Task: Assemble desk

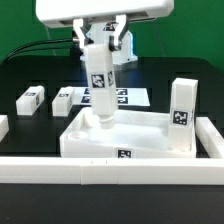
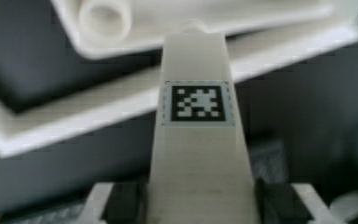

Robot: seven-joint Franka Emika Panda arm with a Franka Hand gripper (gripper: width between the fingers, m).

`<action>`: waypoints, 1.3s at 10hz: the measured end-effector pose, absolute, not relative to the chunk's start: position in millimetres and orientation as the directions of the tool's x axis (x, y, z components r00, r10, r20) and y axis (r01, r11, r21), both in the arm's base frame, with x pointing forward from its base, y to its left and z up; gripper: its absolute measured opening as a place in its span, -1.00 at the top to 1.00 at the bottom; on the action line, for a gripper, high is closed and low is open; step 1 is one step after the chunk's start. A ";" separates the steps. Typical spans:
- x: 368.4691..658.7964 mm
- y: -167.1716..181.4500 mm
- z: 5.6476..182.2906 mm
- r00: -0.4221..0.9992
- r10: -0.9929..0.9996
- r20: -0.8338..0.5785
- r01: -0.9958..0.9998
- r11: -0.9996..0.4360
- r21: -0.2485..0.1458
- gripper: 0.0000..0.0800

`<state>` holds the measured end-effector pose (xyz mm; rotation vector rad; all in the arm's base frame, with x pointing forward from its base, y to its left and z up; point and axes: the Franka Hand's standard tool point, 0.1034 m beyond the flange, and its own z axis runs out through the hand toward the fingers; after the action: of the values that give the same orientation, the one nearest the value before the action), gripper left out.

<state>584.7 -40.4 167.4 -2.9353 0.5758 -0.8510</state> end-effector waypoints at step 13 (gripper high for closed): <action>572.1 -85.8 151.5 0.870 -0.103 0.483 -0.138 -0.990 0.038 0.28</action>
Offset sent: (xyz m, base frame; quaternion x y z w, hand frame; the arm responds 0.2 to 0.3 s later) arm 0.0039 -0.0379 -0.0084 0.0339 -0.0430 -0.1320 0.9897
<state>572.1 -85.8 151.5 -3.1059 0.2006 -0.7957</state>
